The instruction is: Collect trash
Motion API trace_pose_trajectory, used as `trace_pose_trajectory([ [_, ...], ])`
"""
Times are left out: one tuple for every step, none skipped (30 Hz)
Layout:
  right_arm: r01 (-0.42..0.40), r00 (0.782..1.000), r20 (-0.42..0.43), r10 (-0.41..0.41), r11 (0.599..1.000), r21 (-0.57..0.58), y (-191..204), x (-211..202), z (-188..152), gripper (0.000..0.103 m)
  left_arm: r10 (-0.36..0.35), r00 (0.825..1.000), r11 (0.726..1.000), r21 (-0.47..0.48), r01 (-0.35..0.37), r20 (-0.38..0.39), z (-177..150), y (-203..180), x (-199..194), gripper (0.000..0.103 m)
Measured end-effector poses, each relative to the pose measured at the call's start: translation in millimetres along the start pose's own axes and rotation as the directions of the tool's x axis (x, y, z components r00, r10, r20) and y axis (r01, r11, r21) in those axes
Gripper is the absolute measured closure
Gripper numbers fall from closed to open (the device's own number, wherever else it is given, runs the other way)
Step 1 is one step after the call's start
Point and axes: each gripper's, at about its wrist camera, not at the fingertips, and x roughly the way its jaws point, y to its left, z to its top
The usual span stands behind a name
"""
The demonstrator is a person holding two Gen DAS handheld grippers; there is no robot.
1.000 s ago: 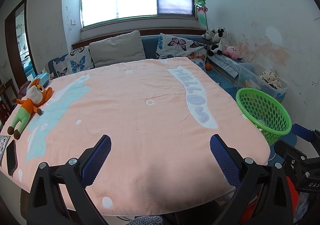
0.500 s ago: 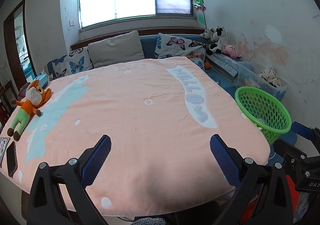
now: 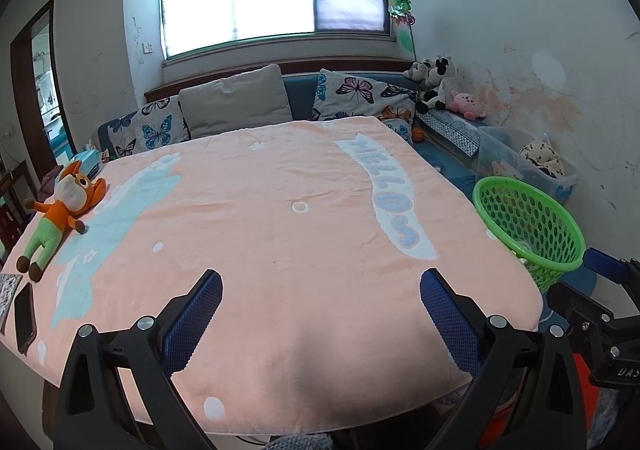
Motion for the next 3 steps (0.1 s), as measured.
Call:
trace_pose_trajectory([
  [0.0, 1.0, 0.0, 0.0, 1.0, 0.001, -0.4, 0.0, -0.1, 0.004, 0.0, 1.0, 1.0, 0.001, 0.0, 0.0, -0.2, -0.2, 0.3, 0.007],
  [-0.001, 1.0, 0.0, 0.001, 1.0, 0.001, -0.5, 0.1, -0.1, 0.005, 0.0, 1.0, 1.0, -0.001, 0.0, -0.001, -0.3, 0.0, 0.3, 0.007],
  [-0.001, 1.0, -0.001, 0.001, 1.0, 0.001, 0.0, 0.5, 0.0, 0.005, -0.002, 1.0, 1.0, -0.001, 0.002, -0.001, -0.2, 0.0, 0.3, 0.007],
])
